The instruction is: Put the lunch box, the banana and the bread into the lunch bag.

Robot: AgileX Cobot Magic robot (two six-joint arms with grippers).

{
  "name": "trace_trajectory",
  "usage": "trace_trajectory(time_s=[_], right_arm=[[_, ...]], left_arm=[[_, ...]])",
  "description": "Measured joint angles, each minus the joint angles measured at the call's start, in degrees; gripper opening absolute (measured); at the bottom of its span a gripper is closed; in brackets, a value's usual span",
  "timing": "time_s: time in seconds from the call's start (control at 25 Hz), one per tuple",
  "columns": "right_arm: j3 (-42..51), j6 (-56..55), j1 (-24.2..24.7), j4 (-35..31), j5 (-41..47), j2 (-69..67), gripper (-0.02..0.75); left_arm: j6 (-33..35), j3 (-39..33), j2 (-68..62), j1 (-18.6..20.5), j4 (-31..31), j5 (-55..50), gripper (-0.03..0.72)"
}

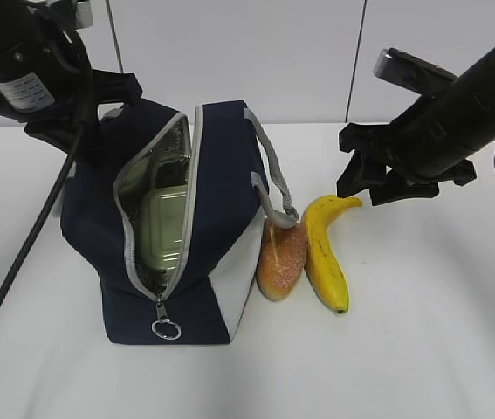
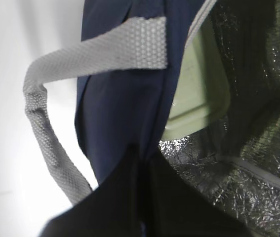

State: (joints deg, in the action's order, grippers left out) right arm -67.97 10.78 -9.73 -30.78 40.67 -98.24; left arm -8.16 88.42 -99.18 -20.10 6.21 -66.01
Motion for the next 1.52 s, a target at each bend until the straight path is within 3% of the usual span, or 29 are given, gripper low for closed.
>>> trace_trajectory(time_s=[0.16,0.4,0.48,0.72,0.96,1.16,1.52], right_arm=[[0.0,2.9,0.0,-0.11,-0.28,-1.7,0.385],[0.0,3.75,0.0,-1.01,-3.59,-5.75,0.54],[-0.55,3.86,0.0,-2.95,-4.55,-7.34,0.56],[-3.89,3.86,0.0,-9.81,-5.04,-13.12,0.571],[-9.59,3.75,0.0,-11.28,-4.45,-17.83,0.57],[-13.58,2.84,0.0,-10.82,-2.44,-21.01,0.569],[-15.57,-2.52,0.0,-4.07,0.27,-23.26,0.569]], left_arm=[[0.0,0.0,0.0,0.0,0.0,0.0,-0.003],[0.0,0.0,0.0,0.0,0.0,0.0,-0.003],[0.0,0.0,0.0,0.0,0.0,0.0,-0.003],[0.0,0.0,0.0,0.0,0.0,0.0,-0.003],[0.0,0.0,0.0,0.0,0.0,0.0,-0.003],[0.0,0.0,0.0,0.0,0.0,0.0,-0.003],[0.0,0.0,0.0,0.0,0.0,0.0,-0.003]])
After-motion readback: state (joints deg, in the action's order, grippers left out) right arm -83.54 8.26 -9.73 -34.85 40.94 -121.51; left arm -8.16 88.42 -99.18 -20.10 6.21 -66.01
